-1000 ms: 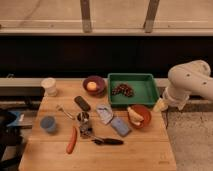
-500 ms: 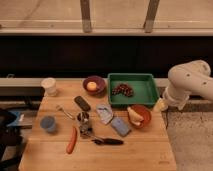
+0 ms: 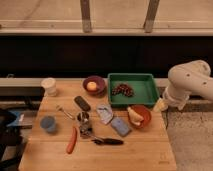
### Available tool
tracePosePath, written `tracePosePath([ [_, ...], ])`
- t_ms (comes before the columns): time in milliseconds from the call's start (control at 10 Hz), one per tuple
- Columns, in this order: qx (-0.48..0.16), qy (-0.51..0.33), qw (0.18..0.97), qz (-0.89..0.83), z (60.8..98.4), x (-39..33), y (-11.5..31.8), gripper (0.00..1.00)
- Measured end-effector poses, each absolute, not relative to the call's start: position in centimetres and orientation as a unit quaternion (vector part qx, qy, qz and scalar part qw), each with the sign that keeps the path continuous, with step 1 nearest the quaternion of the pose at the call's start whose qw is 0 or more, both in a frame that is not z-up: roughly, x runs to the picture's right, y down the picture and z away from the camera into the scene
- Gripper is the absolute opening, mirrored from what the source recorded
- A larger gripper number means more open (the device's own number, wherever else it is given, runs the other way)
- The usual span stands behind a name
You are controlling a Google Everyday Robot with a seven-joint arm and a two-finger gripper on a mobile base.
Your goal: Place pepper in metal cup
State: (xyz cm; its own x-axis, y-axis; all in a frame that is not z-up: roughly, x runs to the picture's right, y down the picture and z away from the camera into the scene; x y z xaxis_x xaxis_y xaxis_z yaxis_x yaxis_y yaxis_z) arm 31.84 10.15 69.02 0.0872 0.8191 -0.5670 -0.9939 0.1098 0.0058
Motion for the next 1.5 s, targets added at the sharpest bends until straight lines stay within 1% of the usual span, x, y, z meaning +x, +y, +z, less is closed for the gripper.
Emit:
tracePosePath([
  [300, -0.197, 0.221, 0.716, 0.633, 69.0, 31.7, 10.1, 0.75],
  [500, -0.210, 0.213, 0.733, 0.611, 68.6, 30.0, 10.4, 0.75],
  [800, -0.233, 0.182, 0.782, 0.548, 67.6, 22.3, 10.3, 0.75],
  [1000, -0.246, 0.155, 0.814, 0.502, 65.7, 17.4, 10.6, 0.75],
  [1300, -0.260, 0.114, 0.847, 0.449, 63.9, 10.3, 10.1, 0.75],
  [1500, -0.267, 0.088, 0.865, 0.415, 62.1, 6.2, 10.9, 0.75],
])
